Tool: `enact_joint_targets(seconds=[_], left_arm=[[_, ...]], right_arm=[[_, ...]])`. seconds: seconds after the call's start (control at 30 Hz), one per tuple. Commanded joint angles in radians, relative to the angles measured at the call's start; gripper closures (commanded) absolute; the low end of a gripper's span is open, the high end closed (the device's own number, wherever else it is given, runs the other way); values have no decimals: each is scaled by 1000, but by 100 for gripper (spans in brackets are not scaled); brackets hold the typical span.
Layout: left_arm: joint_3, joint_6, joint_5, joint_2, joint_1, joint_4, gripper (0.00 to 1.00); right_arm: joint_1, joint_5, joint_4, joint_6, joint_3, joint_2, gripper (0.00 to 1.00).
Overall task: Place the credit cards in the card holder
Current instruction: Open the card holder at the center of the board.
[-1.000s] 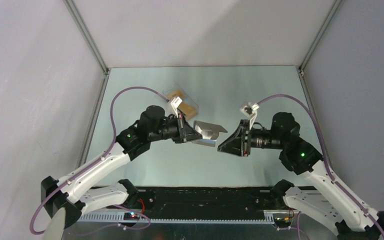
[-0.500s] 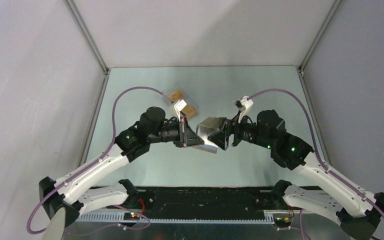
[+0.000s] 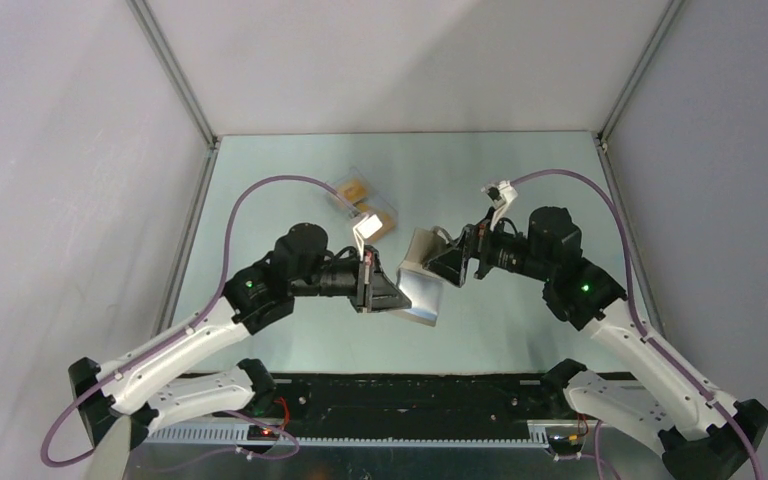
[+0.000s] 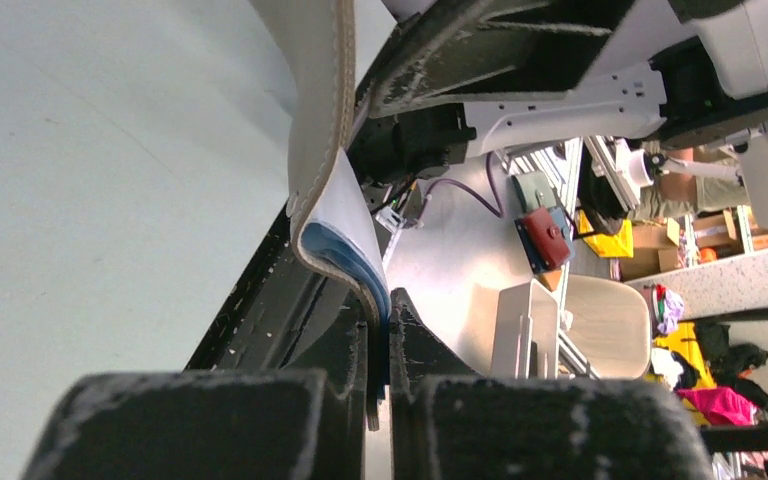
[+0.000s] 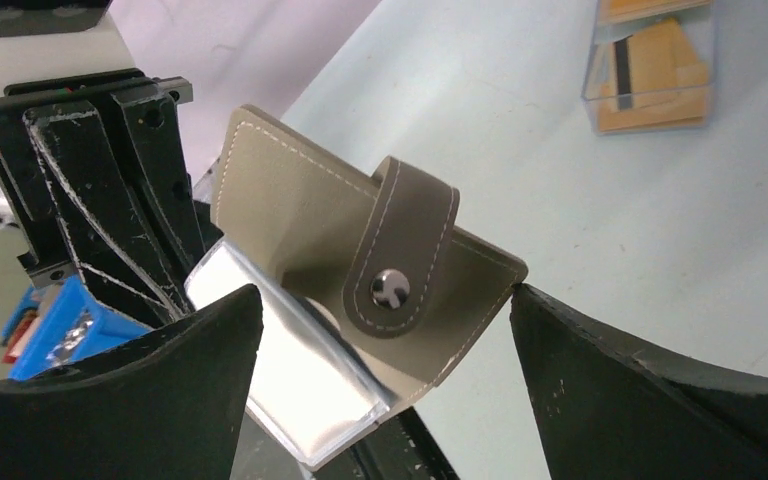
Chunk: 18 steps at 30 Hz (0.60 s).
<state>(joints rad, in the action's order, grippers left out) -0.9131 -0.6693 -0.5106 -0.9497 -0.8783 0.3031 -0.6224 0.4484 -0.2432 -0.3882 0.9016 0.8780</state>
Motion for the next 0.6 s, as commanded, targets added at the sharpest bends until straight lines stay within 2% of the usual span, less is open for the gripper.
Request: enact_joint_targets(seconds=[0.0, 0.17, 0.27, 0.4, 0.43, 0.53, 0.57], left_arm=[[-62, 58, -69, 11, -38, -26, 100], [-89, 78, -38, 29, -47, -27, 100], [-94, 91, -15, 57, -47, -27, 100], [-100, 97, -17, 75, -47, -30, 100], [-101, 98, -24, 76, -47, -32, 100], [-104, 97, -44, 75, -47, -47, 100], [-105, 97, -54, 74, -48, -52, 100]], right_arm=[[34, 154, 119, -46, -12, 10, 3], [67, 310, 156, -109, -25, 60, 7], [107, 423, 286, -190, -66, 65, 12], [149, 547, 455, -338, -132, 91, 30], [152, 564, 530, -394, -139, 98, 38], [152, 637, 707, -541, -182, 135, 53], [150, 644, 803, -627, -192, 142, 62]])
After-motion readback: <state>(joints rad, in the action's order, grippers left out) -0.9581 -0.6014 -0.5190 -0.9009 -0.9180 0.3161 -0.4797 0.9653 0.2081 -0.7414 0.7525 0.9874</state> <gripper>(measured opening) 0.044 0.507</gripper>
